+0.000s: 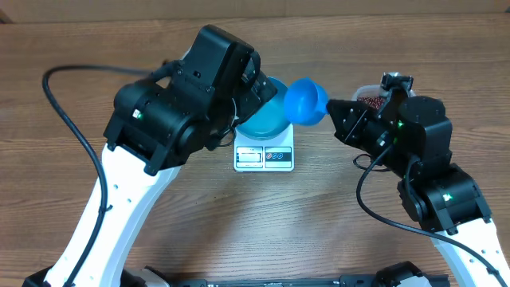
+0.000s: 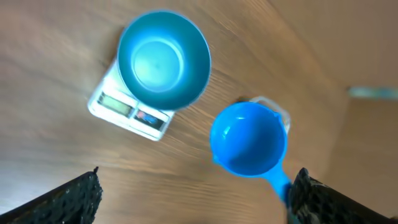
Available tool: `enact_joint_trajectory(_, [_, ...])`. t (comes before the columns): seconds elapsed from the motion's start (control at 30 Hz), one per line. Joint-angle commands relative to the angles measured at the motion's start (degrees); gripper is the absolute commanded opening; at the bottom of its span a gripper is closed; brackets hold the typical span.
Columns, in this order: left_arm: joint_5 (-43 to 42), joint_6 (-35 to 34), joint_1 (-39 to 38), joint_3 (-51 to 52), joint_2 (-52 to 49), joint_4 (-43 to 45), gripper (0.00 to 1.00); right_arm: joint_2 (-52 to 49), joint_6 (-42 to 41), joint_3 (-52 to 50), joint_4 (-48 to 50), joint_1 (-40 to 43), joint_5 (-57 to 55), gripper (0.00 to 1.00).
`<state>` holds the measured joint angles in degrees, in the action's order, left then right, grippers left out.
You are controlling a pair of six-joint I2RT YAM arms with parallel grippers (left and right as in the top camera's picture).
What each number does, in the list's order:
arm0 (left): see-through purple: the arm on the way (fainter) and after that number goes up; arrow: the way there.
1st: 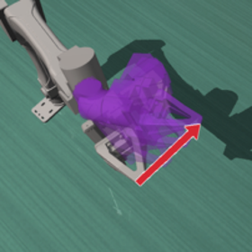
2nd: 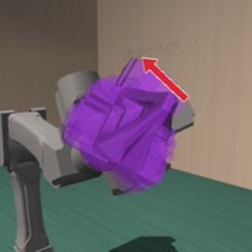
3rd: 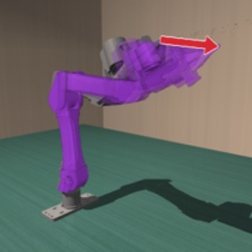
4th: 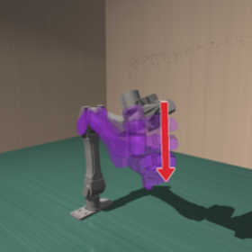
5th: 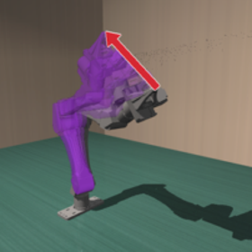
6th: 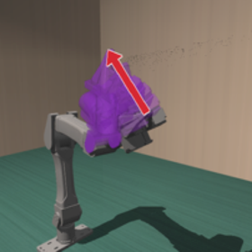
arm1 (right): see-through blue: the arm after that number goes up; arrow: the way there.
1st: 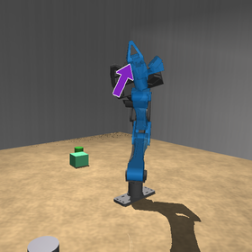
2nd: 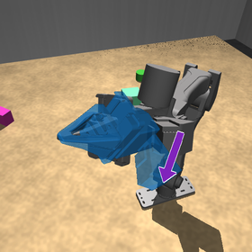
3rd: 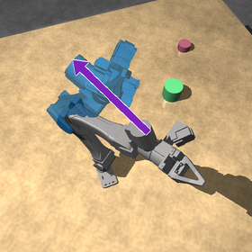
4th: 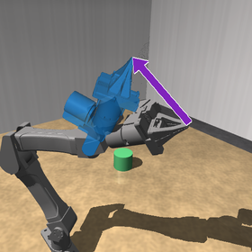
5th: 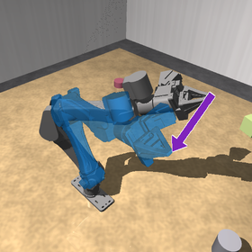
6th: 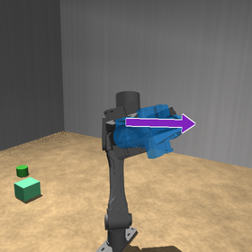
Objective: Scoop item into bowl and weigh 150g on scale
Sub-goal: 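Carry the blue scoop with the right gripper toward the bean tub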
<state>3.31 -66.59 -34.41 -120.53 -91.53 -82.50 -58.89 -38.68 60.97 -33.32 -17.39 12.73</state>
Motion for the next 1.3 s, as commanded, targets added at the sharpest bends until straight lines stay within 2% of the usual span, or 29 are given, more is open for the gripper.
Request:
enact_joint_trajectory(0.0, [2.7, 21.4, 0.3, -0.5, 0.2, 0.0, 0.99, 0.3, 5.9, 1.0, -1.5, -0.1, -3.5, 0.04])
enact_joint_trajectory(0.2, [3.3, 39.3, 0.3, -0.5, -0.5, -0.2, 0.99, 0.3, 7.7, 1.0, -5.8, -0.1, -7.2, 0.04])
enact_joint_trajectory(0.33, [3.3, 45.4, 0.3, -0.5, -1.7, -1.9, 1.0, 0.3, 7.7, 1.1, -7.8, -0.1, -8.9, 0.04])
enact_joint_trajectory(0.53, [3.3, 46.1, 0.3, -0.4, -5.4, -5.2, 1.0, 0.3, 7.7, 5.2, -14.3, -0.1, -14.8, 0.04])
enact_joint_trajectory(0.87, [3.1, 46.0, 0.3, -0.4, -11.3, -6.6, 1.0, 0.3, 9.6, 17.5, -27.6, -0.1, -25.3, 0.04])
enact_joint_trajectory(1.27, [1.1, 47.4, 0.2, -0.4, -13.4, -5.5, 1.0, 0.2, 10.7, 18.3, -31.5, -0.1, -29.9, 0.04])
